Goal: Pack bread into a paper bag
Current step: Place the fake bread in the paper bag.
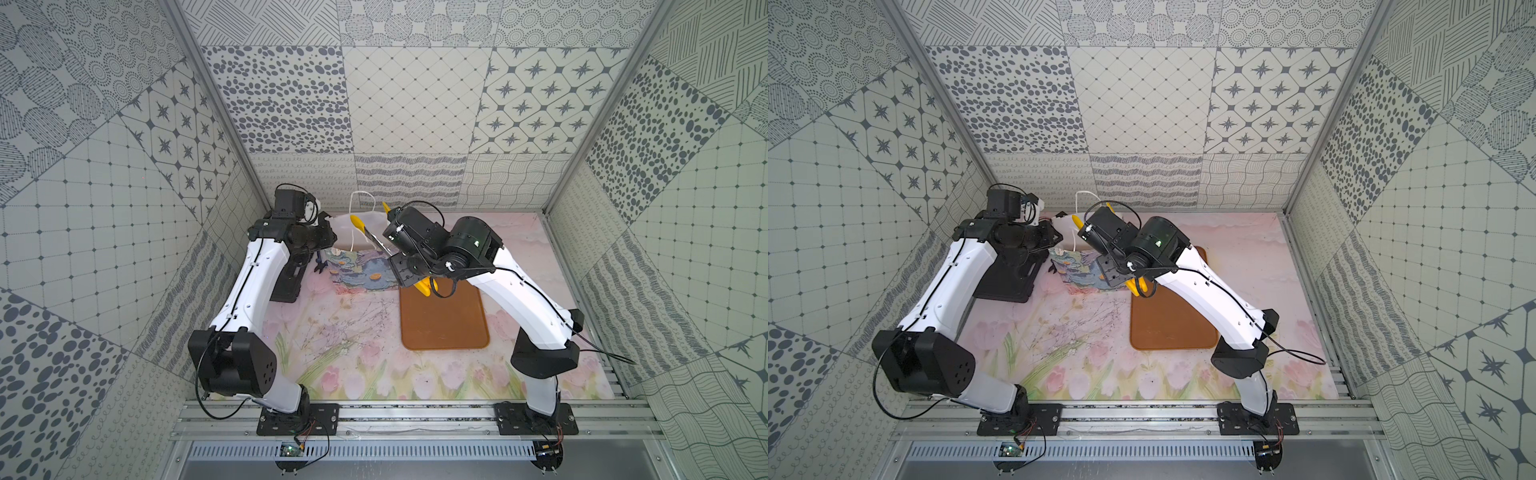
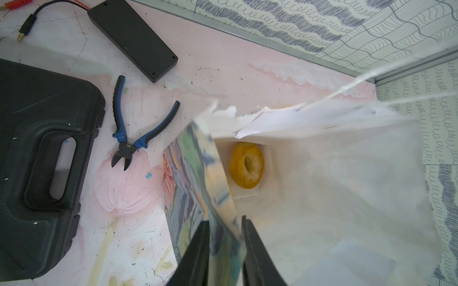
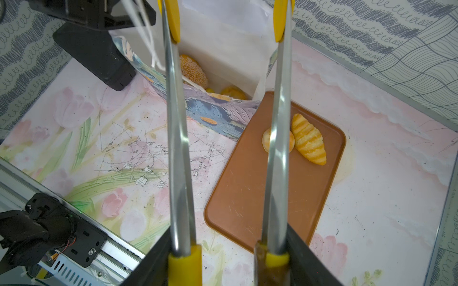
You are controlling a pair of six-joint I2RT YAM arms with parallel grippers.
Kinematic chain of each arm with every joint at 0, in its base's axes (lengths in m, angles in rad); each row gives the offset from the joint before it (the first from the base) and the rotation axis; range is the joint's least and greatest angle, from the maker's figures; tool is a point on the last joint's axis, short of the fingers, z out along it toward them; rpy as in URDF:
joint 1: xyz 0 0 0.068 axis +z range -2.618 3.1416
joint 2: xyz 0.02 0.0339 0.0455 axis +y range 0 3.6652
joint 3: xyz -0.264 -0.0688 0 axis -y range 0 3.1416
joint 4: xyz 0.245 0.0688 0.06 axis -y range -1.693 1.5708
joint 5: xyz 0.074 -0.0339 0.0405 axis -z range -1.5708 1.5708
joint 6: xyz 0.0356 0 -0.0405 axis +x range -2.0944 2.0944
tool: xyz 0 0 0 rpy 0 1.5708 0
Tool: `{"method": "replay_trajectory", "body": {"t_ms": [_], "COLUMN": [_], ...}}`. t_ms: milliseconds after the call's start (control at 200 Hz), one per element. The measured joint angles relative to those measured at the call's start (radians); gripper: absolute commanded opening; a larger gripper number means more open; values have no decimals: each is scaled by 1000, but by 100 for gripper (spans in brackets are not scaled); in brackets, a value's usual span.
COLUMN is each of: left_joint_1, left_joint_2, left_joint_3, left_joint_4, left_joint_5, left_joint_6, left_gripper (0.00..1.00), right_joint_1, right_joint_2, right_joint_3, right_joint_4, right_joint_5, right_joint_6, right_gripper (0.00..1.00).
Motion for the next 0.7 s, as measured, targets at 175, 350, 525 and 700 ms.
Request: {"method": "replay_trajectory", "body": {"t_ms": [175,350,525,700], "left_joint_1": [0,0,0,0], "left_joint_2": [0,1,1,1], "left_joint_3": [0,0,0,0], "left_joint_4": [0,0,0,0], "left_joint_5": [-13,-18,-18,-17], "left_joint_6": [-3,-3,-3,-3], "left_gripper": [14,13,13,13], "right_joint_1": [-1,-3,-15,-66], "right_joint_2": [-17,-110,-271,-435], "right_joint_3": [-5,-120,-340,-600], "right_joint_4": [-14,-21,-14,31], "right_joint_5": [32,67,92,84], "right_joint_6": [3,22,59,92], "right_gripper": [64,64,64,65]}}
